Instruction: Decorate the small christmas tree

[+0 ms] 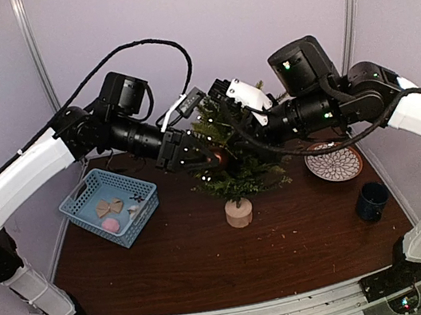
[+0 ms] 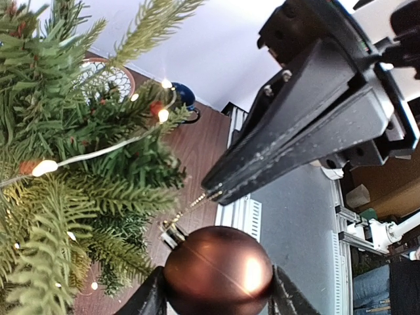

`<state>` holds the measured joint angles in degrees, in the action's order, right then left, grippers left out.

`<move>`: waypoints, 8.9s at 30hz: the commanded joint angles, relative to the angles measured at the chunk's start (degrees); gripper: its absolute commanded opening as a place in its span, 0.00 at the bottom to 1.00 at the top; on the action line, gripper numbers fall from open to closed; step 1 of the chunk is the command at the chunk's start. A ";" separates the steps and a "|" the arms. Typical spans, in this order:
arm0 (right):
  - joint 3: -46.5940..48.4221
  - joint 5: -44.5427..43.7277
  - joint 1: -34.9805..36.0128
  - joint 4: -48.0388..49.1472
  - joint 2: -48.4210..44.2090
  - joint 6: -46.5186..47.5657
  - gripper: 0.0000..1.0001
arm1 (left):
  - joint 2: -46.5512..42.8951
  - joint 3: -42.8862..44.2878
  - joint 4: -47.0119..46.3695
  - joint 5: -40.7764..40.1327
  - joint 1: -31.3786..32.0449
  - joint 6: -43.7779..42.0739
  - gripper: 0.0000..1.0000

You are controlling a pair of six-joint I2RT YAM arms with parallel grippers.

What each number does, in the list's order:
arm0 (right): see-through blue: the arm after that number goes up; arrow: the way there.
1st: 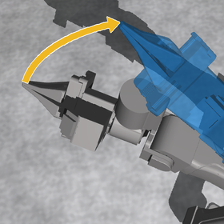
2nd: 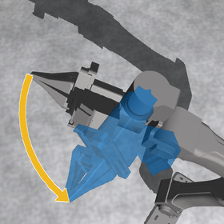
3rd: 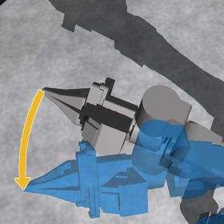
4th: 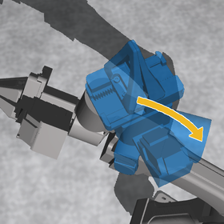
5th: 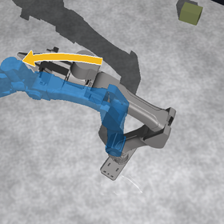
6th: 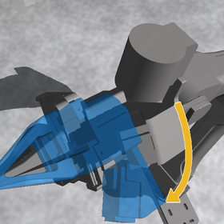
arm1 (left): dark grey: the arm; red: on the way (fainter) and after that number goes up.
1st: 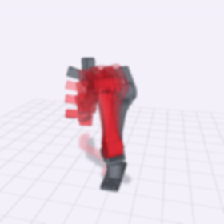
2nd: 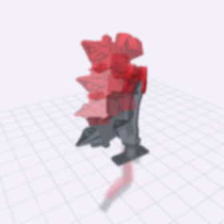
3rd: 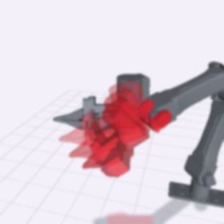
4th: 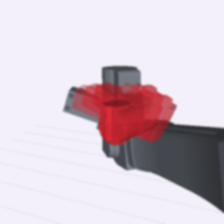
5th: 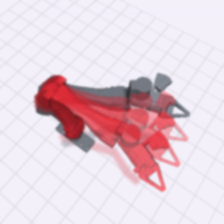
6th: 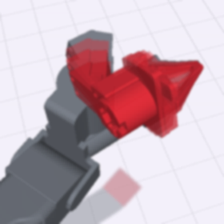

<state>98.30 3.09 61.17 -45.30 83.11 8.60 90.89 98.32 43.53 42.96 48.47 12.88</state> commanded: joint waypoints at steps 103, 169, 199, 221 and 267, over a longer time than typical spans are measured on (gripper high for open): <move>-3.23 -2.83 -0.96 6.38 -1.76 1.20 0.28 | -2.75 -4.08 -12.41 5.70 -3.07 1.51 0.19; -2.37 -7.08 -1.23 4.85 -0.39 0.79 0.26 | -0.37 -4.52 -17.46 9.82 -4.11 3.57 0.18; -1.53 -9.35 -1.23 4.15 0.74 0.10 0.20 | -1.53 -7.65 -15.63 6.17 -5.05 3.21 0.27; -2.19 -8.27 -1.23 2.72 0.10 0.16 0.29 | -3.02 -10.52 -13.73 4.89 -5.05 2.27 0.44; -10.75 1.76 -1.23 7.69 -9.75 0.67 0.48 | -18.18 -28.89 -27.14 -2.95 -13.52 13.36 0.78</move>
<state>89.12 1.28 60.10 -40.03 76.12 9.28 75.44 71.31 20.93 43.46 38.98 21.47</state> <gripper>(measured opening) 0.459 0.778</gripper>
